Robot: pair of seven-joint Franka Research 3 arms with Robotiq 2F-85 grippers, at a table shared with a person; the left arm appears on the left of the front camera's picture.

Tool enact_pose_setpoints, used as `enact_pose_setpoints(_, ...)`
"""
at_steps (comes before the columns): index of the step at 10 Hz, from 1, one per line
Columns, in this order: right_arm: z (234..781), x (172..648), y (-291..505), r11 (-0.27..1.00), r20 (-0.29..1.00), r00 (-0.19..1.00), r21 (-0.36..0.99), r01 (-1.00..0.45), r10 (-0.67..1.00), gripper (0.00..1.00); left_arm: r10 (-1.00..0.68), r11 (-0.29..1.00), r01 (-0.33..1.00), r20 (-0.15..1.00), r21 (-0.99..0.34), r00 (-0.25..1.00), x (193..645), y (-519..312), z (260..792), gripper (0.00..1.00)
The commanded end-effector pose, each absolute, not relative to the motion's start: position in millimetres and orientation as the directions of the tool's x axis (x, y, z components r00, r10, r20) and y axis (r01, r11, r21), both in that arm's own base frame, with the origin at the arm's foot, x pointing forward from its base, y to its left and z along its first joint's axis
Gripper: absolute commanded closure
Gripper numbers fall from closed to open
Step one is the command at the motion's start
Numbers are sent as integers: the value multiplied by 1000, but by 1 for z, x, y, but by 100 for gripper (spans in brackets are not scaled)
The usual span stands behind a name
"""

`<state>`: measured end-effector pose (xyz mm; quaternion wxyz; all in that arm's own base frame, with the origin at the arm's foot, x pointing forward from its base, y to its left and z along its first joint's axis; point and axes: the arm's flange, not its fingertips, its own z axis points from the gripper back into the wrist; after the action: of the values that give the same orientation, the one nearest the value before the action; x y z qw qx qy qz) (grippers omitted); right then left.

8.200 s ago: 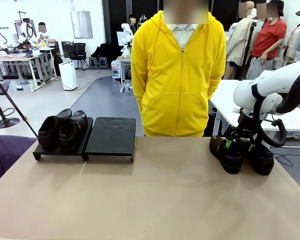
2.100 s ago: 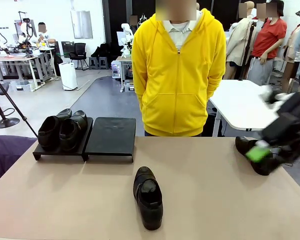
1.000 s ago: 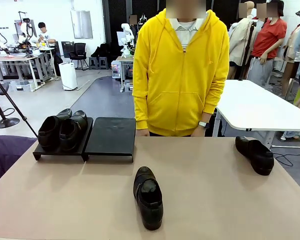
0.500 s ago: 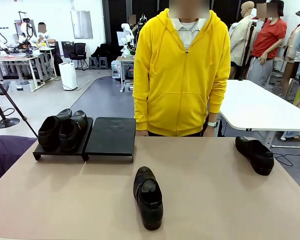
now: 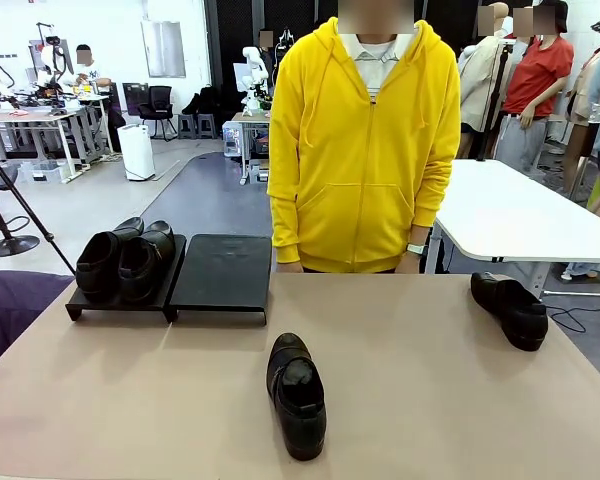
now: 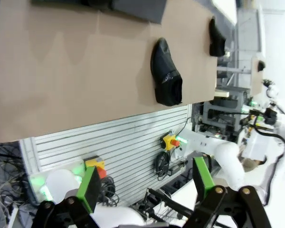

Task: Organize the shoes by placing them on the stand.
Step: Place the Shoe from the middle of the table onto the Shoes Stand.

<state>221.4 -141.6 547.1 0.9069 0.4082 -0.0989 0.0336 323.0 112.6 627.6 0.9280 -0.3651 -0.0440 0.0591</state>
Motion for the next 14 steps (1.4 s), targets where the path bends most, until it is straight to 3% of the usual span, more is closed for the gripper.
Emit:
enact_pose_setpoints(1, 550, 221, -142, 652, 220, 975, 742, -156, -17, 0, 11, 746, -15, -10, -666, 1000, 344, 10, 617, 0)
enact_pose_setpoints(2, 550, 221, -142, 652, 220, 975, 742, -156, -17, 0, -24, 748, -38, -85, -663, 996, 354, -40, 608, 0)
enact_pose_setpoints(4, 550, 221, -142, 652, 220, 975, 742, -156, -17, 0, 106, 773, -220, -222, -594, 969, 359, -147, 581, 0)
enact_pose_setpoints(5, 550, 221, -142, 652, 220, 975, 742, -156, -17, 0, 68, 824, -203, -263, -528, 962, 355, -194, 559, 0)
enact_pose_setpoints(8, 550, 221, -142, 652, 220, 975, 742, -156, -17, 0, -63, 915, -26, -206, -403, 976, 357, -320, 501, 0)
enact_pose_setpoints(10, 550, 221, -142, 652, 220, 975, 742, -156, -17, 0, -89, 940, -6, -264, -340, 960, 346, -387, 454, 0)
enact_pose_setpoints(11, 550, 221, -142, 652, 220, 975, 742, -156, -17, 0, -73, 946, -14, -256, -322, 964, 343, -405, 431, 0)
enact_pose_setpoints(12, 550, 221, -142, 652, 220, 975, 742, -156, -17, 0, -41, 937, -10, -137, -349, 990, 347, -416, 418, 0)
enact_pose_setpoints(13, 550, 221, -142, 652, 220, 975, 742, -156, -17, 0, -119, 932, 22, -250, -362, 961, 326, -397, 436, 0)
enact_pose_setpoints(14, 550, 221, -142, 652, 220, 975, 742, -156, -17, 0, -119, 932, 22, -250, -362, 961, 326, -397, 436, 0)
